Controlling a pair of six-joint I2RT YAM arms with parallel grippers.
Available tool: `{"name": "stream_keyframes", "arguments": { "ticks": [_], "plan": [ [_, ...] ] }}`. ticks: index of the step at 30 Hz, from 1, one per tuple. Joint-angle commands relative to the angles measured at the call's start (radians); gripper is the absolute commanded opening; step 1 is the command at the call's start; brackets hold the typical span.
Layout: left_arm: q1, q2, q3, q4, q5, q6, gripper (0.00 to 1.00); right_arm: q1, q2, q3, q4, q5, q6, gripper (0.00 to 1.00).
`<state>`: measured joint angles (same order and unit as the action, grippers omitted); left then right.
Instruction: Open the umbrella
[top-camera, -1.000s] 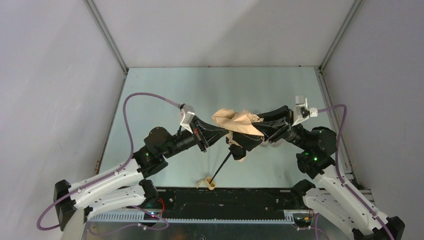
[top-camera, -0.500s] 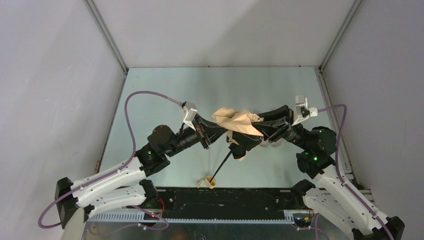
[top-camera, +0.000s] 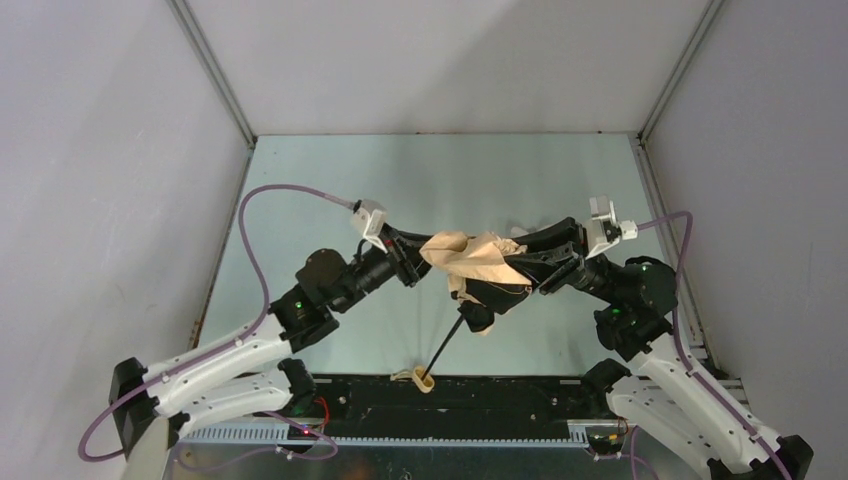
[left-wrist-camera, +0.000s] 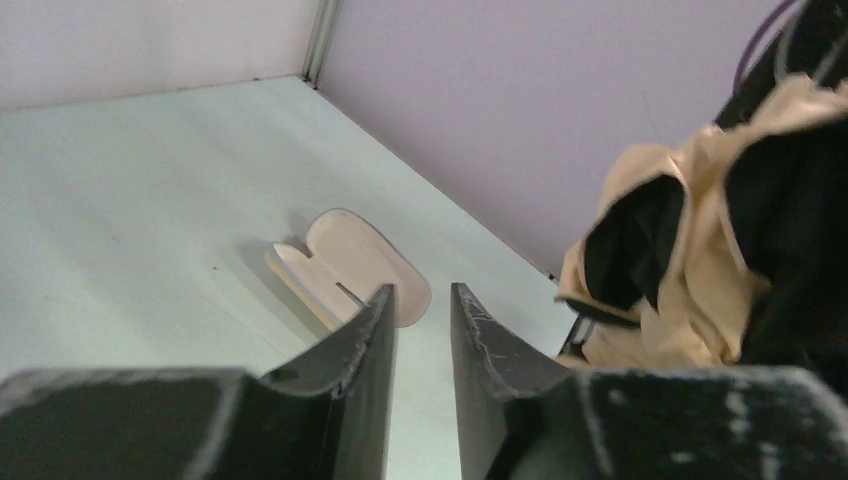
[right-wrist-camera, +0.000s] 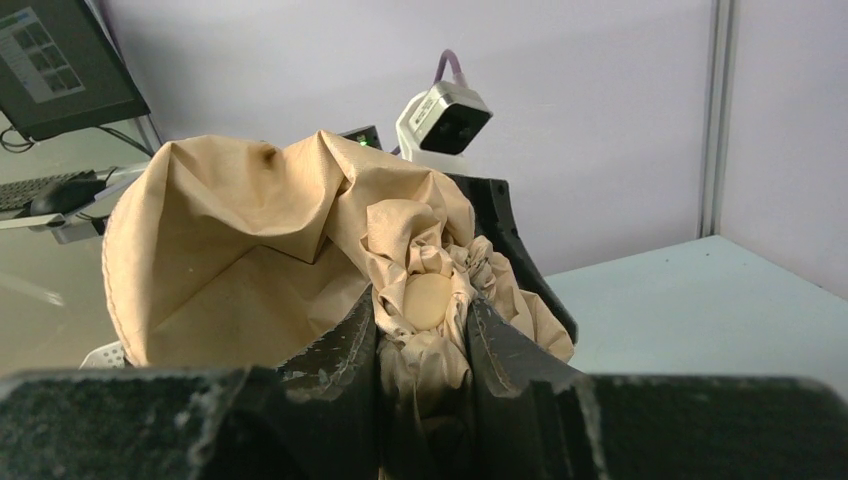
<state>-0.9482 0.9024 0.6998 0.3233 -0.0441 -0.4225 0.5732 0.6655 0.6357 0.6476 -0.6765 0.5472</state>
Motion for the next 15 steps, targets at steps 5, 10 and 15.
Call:
{"name": "stream_keyframes", "arguments": {
  "ticks": [5,10,15],
  "plan": [
    [0.006,-0.154,-0.044,0.000,0.224,0.048,0.60,-0.001,-0.031,0.021,0.006,0.082,-0.025,0.00],
    [0.006,-0.207,-0.065,-0.003,0.253,0.007,0.79,-0.001,-0.019,0.021,0.019,0.084,-0.020,0.00],
    [0.006,-0.182,-0.075,0.060,0.337,-0.053,0.85,-0.001,-0.015,0.021,0.021,0.087,-0.020,0.00]
  ]
}}
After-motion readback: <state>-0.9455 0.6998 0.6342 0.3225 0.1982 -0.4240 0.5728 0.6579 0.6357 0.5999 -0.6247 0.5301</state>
